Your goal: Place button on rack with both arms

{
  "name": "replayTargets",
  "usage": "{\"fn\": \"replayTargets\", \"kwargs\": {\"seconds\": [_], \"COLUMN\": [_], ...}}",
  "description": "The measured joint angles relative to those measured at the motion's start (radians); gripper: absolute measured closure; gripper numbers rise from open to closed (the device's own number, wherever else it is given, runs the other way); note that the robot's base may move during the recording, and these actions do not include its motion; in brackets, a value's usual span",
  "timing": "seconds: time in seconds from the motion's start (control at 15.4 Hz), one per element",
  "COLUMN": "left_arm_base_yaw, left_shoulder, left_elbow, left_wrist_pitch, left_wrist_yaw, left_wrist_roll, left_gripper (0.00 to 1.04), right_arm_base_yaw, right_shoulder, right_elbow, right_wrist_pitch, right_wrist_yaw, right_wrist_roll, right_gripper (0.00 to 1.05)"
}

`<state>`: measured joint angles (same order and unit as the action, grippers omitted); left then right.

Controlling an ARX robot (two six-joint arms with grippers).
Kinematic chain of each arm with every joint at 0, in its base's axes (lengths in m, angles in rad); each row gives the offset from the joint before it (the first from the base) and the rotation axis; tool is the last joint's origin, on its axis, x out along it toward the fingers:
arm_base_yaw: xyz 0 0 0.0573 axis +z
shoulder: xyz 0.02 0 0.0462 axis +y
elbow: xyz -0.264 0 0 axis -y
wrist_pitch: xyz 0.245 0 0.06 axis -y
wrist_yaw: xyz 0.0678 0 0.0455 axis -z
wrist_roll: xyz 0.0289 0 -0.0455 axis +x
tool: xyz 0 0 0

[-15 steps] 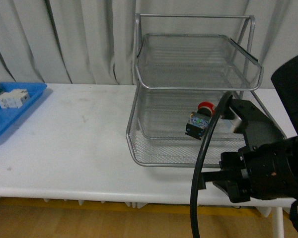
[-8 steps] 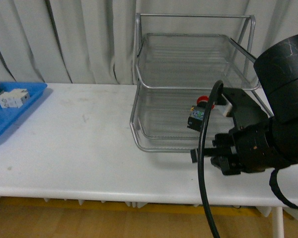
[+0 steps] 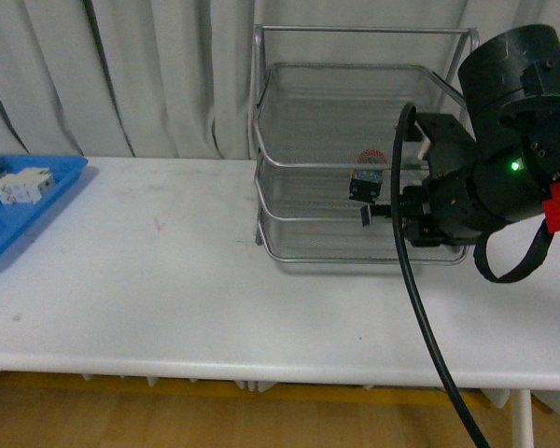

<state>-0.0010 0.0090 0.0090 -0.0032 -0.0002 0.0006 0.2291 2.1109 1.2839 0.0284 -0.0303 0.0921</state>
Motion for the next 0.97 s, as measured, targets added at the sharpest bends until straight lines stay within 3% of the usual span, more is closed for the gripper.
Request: {"fn": "replayTargets", "kwargs": {"seconds": [0.19, 0.58, 0.71, 0.97], "left_arm_base_yaw": [0.0, 0.0, 0.0, 0.0], "left_shoulder": [0.0, 0.0, 0.0, 0.0], "left_elbow": [0.0, 0.0, 0.0, 0.0], "left_wrist_pitch": [0.0, 0.0, 0.0, 0.0], "left_wrist_yaw": [0.0, 0.0, 0.0, 0.0], "left_wrist_roll": [0.0, 0.0, 0.0, 0.0], "left_gripper": [0.07, 0.07, 0.07, 0.07], "right_arm_base_yaw": [0.014, 0.008, -0.048, -0.33], "right_shoulder": [-0.049, -0.331, -0.459, -0.739], "right_elbow": [-0.068, -0.457, -0.564, -0.65], "right_wrist_pitch": [0.064, 0.156, 0.181, 0.28], "right_wrist_yaw": [0.005, -0.14, -0.198, -0.207], "right_wrist_roll": [0.016, 0.076, 0.122, 0.193], "right_gripper": [1.03, 1.03, 1.03, 1.03]}}
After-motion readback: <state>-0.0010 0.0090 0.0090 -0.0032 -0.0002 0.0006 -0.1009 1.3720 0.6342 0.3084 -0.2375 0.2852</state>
